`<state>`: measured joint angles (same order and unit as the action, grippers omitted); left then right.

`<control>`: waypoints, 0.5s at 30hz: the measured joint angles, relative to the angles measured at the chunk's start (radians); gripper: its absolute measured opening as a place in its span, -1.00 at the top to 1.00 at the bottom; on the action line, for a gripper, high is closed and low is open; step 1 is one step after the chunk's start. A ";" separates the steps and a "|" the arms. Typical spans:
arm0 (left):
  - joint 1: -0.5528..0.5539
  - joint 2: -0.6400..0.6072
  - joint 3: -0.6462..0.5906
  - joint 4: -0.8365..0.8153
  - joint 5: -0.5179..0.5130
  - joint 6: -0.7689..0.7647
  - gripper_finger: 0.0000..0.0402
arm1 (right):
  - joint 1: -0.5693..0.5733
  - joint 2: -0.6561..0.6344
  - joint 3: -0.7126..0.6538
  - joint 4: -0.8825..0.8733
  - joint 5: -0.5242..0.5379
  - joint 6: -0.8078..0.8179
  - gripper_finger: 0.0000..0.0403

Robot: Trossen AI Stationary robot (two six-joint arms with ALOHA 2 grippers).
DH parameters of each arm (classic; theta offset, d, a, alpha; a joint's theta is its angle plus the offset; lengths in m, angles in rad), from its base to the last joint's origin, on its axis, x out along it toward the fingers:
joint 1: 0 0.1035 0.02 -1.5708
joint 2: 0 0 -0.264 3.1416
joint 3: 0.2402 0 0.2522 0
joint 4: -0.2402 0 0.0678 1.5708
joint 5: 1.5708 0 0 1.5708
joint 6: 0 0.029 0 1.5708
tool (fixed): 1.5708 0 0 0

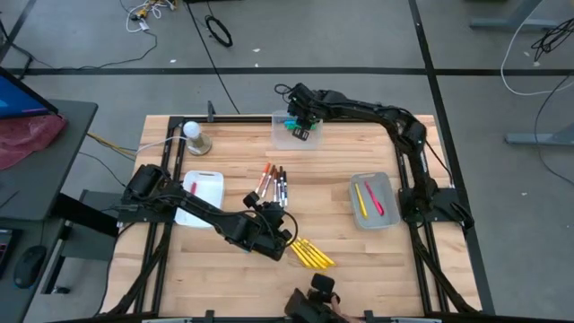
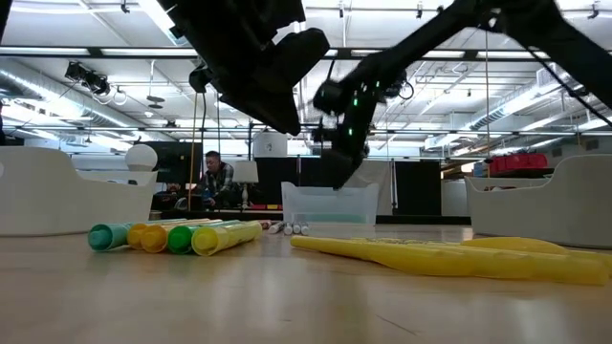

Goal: Pick & Place Markers
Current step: Put the orange marker pen into the white bin

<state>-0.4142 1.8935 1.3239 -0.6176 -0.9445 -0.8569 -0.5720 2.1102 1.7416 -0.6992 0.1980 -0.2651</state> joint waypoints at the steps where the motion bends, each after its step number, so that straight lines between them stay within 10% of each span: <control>1: -0.003 -0.003 0.000 -0.024 0.009 -0.004 0.56 | 0.011 -0.027 0.000 -0.009 -0.009 0.007 0.53; 15: -0.131 -0.053 -0.007 -0.699 0.032 -0.696 0.56 | 0.354 -0.671 -0.580 0.274 -0.059 0.140 0.98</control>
<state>-0.5453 1.8400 1.3174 -1.3161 -0.9124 -1.5527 -0.2176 1.4396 1.1612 -0.4257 0.1394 -0.1249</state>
